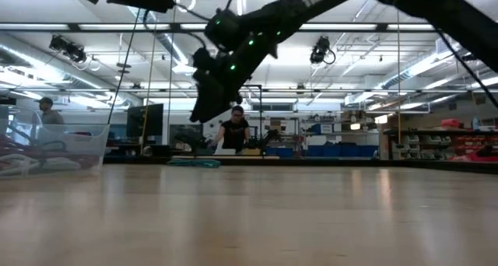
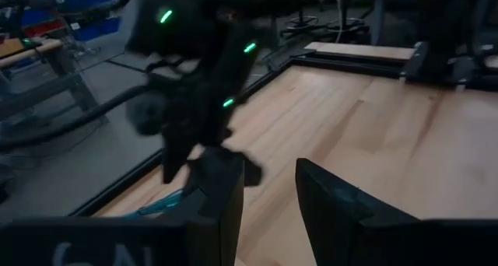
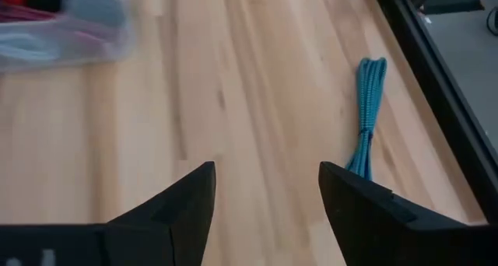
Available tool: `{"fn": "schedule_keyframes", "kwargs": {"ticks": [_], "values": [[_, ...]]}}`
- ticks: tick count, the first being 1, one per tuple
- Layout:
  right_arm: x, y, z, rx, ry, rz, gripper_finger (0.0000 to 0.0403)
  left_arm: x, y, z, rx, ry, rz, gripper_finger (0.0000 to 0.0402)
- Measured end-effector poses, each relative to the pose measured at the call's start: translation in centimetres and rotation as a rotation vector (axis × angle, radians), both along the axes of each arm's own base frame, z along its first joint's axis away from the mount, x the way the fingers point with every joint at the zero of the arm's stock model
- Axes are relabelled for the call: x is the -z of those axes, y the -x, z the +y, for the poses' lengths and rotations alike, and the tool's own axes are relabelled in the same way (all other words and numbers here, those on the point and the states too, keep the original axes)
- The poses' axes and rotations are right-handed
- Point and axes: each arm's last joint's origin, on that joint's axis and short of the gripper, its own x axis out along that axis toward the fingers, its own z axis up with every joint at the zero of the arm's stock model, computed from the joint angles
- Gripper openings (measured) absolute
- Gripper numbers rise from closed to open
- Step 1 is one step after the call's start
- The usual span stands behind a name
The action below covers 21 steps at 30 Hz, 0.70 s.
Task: Pick and place USB-C Cables
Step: Put the blue black charger cable into the transparent bin
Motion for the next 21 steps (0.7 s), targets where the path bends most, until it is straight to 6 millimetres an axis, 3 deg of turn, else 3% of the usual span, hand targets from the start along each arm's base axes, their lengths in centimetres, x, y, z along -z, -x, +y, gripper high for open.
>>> {"fn": "schedule_keyframes", "kwargs": {"ticks": [6, 10, 21], "values": [[2.9, -1.7, -2.7, 0.04, -0.015, 0.048, 0.0235, -0.5, 0.7, -1.0, 0.052, 0.023, -0.031, 0.0126], [5.2, -1.8, -3.4, 0.066, 0.038, 0.114, 0.0235, -0.4, 1.1, -1.7, 0.086, 0.02, -0.026, 0.0126], [2.7, -1.9, -1.8, 0.063, 0.19, 0.121, 0.0235, -0.9, 1.3, -2.2, 0.101, 0.025, -0.036, 0.0126]]}}
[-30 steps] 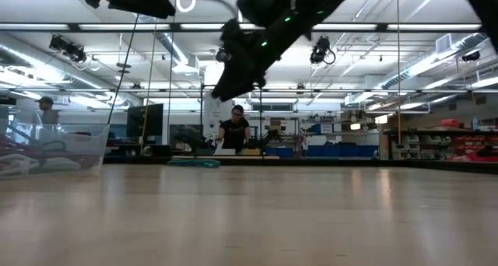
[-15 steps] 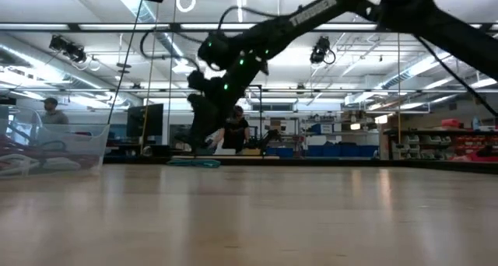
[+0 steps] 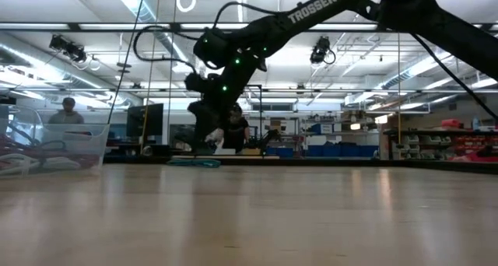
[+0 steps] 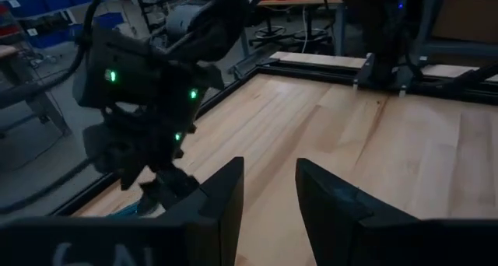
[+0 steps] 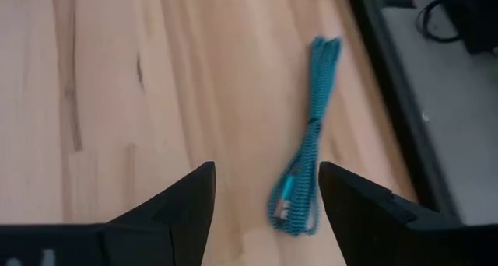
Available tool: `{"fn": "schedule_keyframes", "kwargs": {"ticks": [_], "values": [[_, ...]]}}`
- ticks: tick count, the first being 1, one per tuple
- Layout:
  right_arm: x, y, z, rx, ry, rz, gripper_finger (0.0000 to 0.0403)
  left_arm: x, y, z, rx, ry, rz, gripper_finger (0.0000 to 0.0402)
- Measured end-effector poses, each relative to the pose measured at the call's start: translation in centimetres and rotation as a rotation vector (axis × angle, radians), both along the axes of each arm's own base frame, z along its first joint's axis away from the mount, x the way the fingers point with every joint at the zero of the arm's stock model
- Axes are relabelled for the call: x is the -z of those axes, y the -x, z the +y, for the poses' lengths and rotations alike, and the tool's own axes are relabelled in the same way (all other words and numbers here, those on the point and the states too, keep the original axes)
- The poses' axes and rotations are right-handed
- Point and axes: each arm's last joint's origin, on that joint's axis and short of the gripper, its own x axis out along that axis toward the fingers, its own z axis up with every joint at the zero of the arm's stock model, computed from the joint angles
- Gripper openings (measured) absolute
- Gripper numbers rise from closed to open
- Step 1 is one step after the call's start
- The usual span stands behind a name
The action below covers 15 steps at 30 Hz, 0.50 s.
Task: Pick and place USB-C Cables
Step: Put the blue black charger cable into the transparent bin
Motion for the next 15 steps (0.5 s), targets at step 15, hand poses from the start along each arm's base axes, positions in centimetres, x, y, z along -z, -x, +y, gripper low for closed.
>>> {"fn": "schedule_keyframes", "kwargs": {"ticks": [15], "values": [[-0.4, 0.9, -0.2, -0.063, 0.021, 0.098, 0.0235, 0.4, -0.5, 1.4, -0.048, -0.001, 0.05, 0.0126]]}}
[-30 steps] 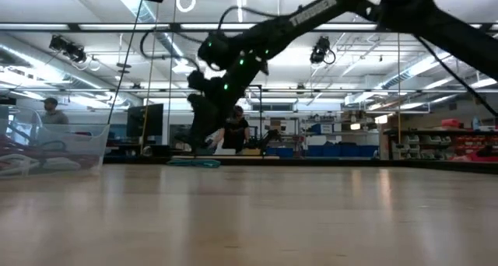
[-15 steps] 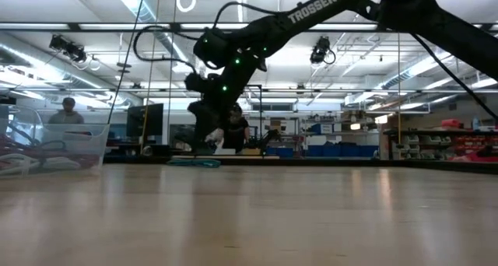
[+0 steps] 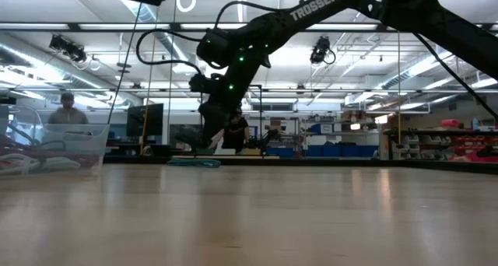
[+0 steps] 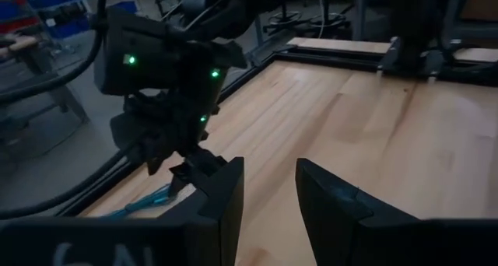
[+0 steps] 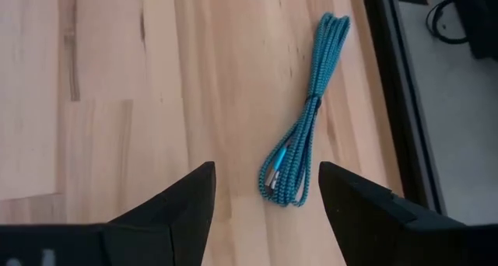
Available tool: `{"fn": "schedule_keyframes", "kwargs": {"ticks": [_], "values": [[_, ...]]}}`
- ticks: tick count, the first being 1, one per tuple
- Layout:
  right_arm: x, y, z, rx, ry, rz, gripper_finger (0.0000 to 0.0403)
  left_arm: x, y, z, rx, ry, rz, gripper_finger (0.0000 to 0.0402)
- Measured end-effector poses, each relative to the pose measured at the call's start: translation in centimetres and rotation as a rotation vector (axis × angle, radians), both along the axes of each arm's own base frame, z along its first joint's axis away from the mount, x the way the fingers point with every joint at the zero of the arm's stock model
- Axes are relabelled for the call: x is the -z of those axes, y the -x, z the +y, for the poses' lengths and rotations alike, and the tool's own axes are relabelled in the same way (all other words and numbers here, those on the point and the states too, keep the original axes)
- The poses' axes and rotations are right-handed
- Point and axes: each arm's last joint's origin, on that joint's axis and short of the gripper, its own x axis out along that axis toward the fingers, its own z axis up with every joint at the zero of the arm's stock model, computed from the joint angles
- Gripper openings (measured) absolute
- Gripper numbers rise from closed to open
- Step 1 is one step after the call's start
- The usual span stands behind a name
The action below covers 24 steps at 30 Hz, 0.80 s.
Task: Pick and place USB-C Cables
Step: Put the blue black charger cable into the transparent bin
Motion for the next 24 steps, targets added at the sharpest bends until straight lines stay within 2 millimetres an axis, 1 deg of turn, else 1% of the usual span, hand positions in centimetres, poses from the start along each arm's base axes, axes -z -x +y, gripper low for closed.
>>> {"fn": "schedule_keyframes", "kwargs": {"ticks": [7, 10, 12, 15, 19, 21, 24], "values": [[0.3, 0.9, -1.4, 0.027, -0.017, 0.052, 0.0235, 0.0, -0.7, 1.4, -0.048, -0.037, 0.038, 0.0126], [0.2, 1.5, -1.7, 0.024, -0.023, 0.099, 0.0235, 0.1, -1.2, 2.5, -0.085, -0.059, 0.073, 0.0126], [-0.4, 1.9, -1.7, 0.018, -0.03, 0.114, 0.0235, 0.3, -1.7, 3.8, -0.106, -0.069, 0.132, 0.0125], [-2.0, 2.8, -1.4, -0.006, -0.08, 0.123, 0.0235, 0.7, -2.4, 6.7, -0.139, -0.073, 0.279, 0.012], [-4.4, 4.9, -0.3, -0.089, -0.193, 0.199, 0.0235, 1.1, -3.2, 11.2, -0.158, -0.022, 0.444, 0.0112], [-5.1, 6.2, 0.3, -0.145, -0.243, 0.27, 0.0235, 1.1, -3.6, 13.5, -0.138, -0.005, 0.496, 0.0108], [-6.0, 7.7, 1.0, -0.204, -0.316, 0.337, 0.0235, 0.8, -4.0, 16.9, -0.036, 0.034, 0.529, 0.0103]]}}
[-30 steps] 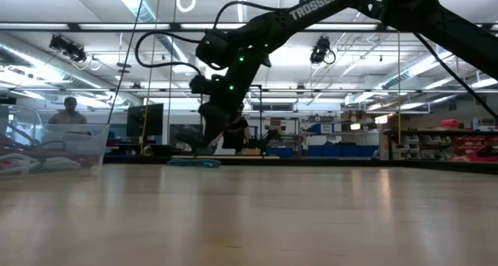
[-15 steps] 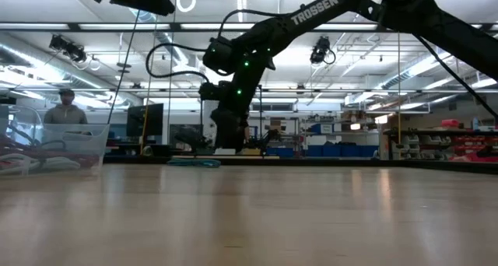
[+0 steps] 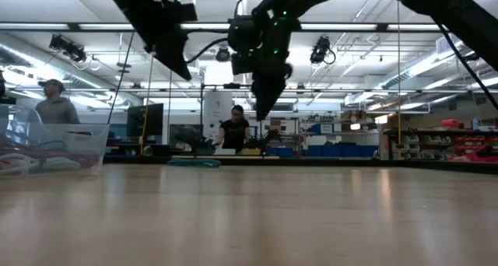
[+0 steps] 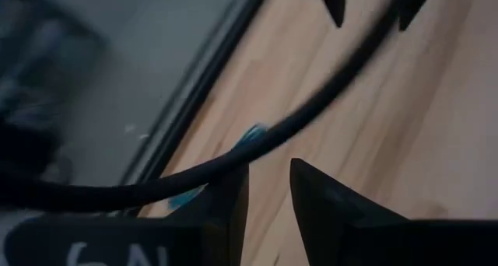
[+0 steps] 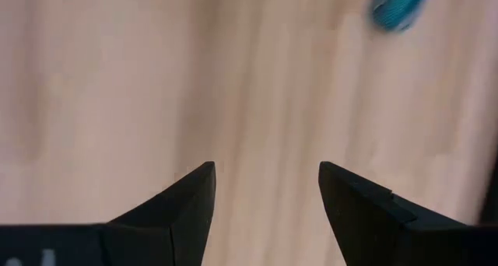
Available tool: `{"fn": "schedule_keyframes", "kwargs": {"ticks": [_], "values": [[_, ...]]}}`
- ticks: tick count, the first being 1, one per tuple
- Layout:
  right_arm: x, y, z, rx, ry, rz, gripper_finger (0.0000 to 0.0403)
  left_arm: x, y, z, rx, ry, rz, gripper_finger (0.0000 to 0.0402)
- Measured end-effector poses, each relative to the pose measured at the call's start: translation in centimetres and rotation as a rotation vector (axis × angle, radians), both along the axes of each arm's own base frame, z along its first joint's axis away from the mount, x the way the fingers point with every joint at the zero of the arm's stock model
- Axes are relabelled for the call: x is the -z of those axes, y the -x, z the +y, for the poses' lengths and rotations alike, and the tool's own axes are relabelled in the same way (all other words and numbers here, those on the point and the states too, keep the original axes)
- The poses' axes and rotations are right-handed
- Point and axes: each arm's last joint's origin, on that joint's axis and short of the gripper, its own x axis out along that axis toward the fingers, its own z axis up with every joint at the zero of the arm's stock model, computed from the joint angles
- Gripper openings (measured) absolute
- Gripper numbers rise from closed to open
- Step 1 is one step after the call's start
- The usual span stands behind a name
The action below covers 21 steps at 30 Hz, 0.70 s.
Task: Pick and place USB-C Cables
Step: Put the blue black charger cable into the transparent bin
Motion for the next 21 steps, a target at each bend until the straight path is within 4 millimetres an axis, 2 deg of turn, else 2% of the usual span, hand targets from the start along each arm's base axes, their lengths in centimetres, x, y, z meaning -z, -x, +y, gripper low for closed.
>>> {"fn": "schedule_keyframes", "kwargs": {"ticks": [5, 11, 16, 21], "values": [[-1.0, 1.9, 1.0, -0.092, -0.166, -0.014, 0.0235, -0.4, 0.3, 5.6, 0.153, 0.081, -0.045, 0.0104], [-1.6, 3.4, 2.0, -0.2, -0.341, -0.105, 0.0235, 0.3, 3.2, 11.0, 0.143, 0.145, -0.01, 0.0131], [-2.0, 4.2, 2.9, -0.284, -0.454, -0.162, 0.0235, 2.0, 4.7, 13.5, 0.092, 0.197, 0.1, 0.0176], [-2.9, 4.6, 4.6, -0.436, -0.585, -0.271, 0.0235, 3.7, 3.4, 14.3, 0.15, 0.177, 0.157, 0.0209]]}}
